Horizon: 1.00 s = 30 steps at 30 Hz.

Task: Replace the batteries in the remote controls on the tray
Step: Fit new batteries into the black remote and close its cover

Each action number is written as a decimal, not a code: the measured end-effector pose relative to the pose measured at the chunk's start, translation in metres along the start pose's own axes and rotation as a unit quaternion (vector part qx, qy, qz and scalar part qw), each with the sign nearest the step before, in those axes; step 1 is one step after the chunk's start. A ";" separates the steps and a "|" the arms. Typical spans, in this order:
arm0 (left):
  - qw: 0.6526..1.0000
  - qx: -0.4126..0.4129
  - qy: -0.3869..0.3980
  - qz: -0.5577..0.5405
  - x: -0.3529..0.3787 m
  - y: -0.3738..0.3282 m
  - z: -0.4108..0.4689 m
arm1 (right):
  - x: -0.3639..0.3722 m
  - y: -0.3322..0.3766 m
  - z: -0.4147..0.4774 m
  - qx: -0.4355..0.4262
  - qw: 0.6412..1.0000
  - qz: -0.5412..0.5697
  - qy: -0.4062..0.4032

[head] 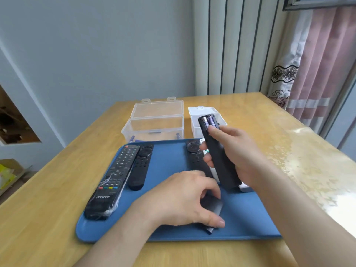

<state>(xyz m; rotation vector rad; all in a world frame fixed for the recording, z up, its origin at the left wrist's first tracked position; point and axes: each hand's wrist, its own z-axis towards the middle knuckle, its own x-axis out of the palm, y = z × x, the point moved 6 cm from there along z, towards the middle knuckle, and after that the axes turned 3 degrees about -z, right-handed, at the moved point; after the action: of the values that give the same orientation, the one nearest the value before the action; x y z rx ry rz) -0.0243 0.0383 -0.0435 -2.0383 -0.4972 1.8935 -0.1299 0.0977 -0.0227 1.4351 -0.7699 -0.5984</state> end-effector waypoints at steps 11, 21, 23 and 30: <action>0.793 0.040 -0.347 -0.499 -0.081 0.044 -0.024 | 0.028 -0.016 -0.008 0.121 0.986 0.067 0.087; 0.763 0.007 -0.472 -0.442 -0.084 0.059 -0.029 | 0.056 -0.014 -0.021 0.084 0.986 0.038 0.141; 0.774 0.000 -0.467 -0.428 -0.082 0.059 -0.028 | 0.056 -0.013 -0.022 0.080 0.985 0.034 0.148; 0.809 -0.014 -0.442 -0.388 -0.075 0.058 -0.022 | 0.056 -0.008 -0.025 0.049 0.987 0.026 0.151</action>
<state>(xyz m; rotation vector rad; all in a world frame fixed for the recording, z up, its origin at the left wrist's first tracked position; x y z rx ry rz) -0.0048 -0.0474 -0.0017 -0.5819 -1.3159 2.0907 -0.0749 0.0703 -0.0245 1.5482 -0.5991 -0.2952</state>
